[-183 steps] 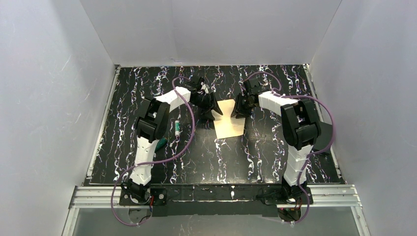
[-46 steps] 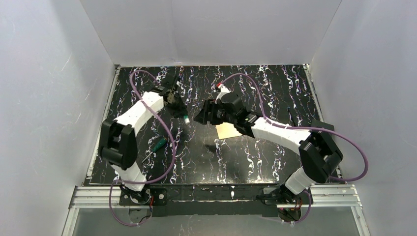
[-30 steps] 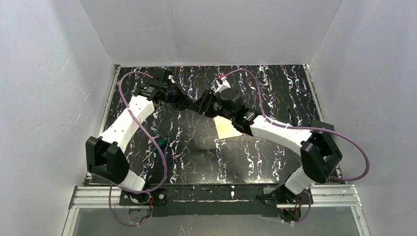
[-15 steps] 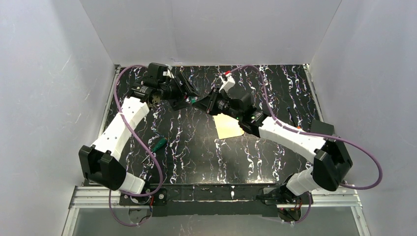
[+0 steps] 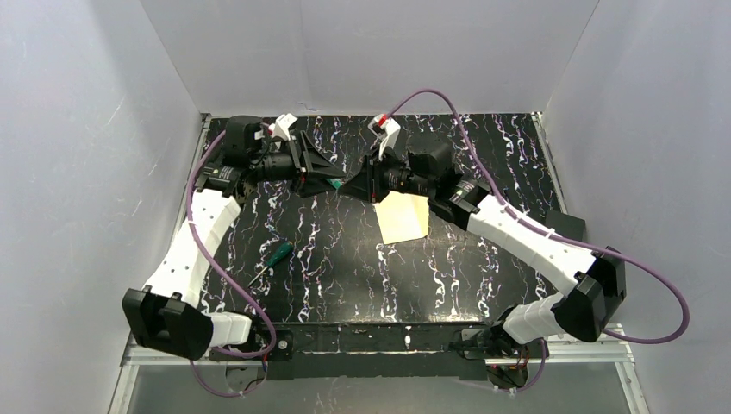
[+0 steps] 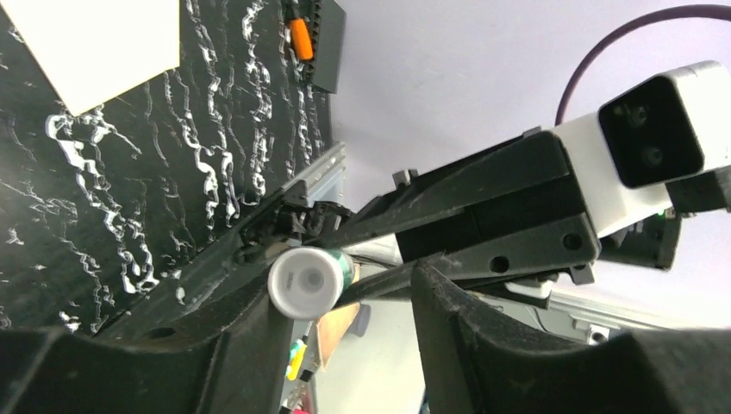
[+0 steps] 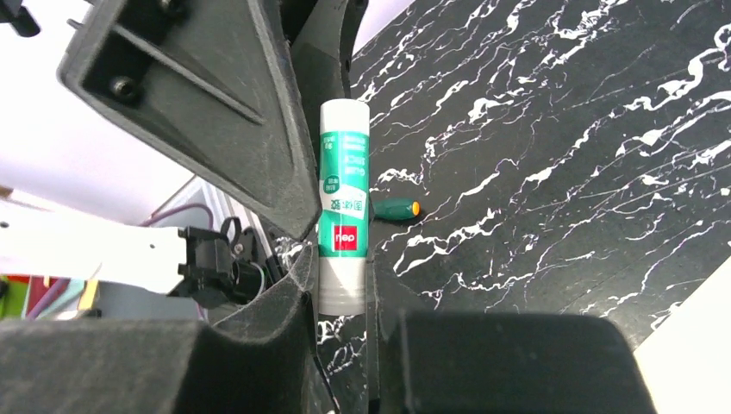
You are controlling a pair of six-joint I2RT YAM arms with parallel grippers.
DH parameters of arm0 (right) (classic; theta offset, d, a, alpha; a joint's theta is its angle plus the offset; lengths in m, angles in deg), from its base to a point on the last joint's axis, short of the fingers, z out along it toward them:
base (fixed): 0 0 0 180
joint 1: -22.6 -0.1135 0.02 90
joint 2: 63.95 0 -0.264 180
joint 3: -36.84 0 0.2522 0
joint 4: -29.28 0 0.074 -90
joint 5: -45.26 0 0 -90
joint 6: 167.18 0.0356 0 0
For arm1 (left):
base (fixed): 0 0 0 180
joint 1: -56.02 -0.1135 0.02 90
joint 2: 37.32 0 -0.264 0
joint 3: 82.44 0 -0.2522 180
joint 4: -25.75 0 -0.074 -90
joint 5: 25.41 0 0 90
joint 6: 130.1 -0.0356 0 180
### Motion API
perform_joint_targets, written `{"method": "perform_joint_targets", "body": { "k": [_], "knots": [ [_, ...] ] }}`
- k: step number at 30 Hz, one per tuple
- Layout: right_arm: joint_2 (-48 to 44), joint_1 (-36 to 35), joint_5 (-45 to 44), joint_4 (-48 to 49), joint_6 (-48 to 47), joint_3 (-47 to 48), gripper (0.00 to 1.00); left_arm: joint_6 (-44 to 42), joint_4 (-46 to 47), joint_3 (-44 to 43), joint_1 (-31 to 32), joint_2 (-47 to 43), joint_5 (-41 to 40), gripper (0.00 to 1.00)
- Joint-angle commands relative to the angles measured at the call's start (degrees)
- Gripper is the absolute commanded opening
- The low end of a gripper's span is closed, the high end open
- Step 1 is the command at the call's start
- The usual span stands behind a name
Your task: Place the letter into the envelope and seal it
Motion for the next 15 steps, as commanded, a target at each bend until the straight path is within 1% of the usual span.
{"method": "perform_joint_targets", "body": {
  "k": [1,3,7,12,13,15],
  "knots": [
    [-1.72,0.87,1.14,-8.01,-9.0,6.2,0.01,6.56,7.28,3.17,-0.93,-4.09,9.77,0.47],
    [-1.53,0.96,2.58,-8.41,-9.55,7.1,0.01,5.18,5.73,3.76,-0.99,-4.57,9.16,0.46],
    [-0.69,1.01,6.42,-7.89,-9.02,7.65,0.01,6.84,8.13,5.56,-0.93,-4.15,10.64,0.44],
    [0.47,1.0,10.84,-7.81,-8.45,8.28,0.01,7.37,8.66,4.36,-0.97,-3.34,10.68,0.53],
    [0.56,1.01,11.21,-7.62,-8.38,8.32,0.01,7.31,8.63,4.22,-0.93,-3.2,10.53,0.53],
    [0.52,1.01,11.64,-7.45,-8.25,8.23,0.01,7.37,8.84,4.06,-0.93,-3.02,10.65,0.49]
  ]
}}
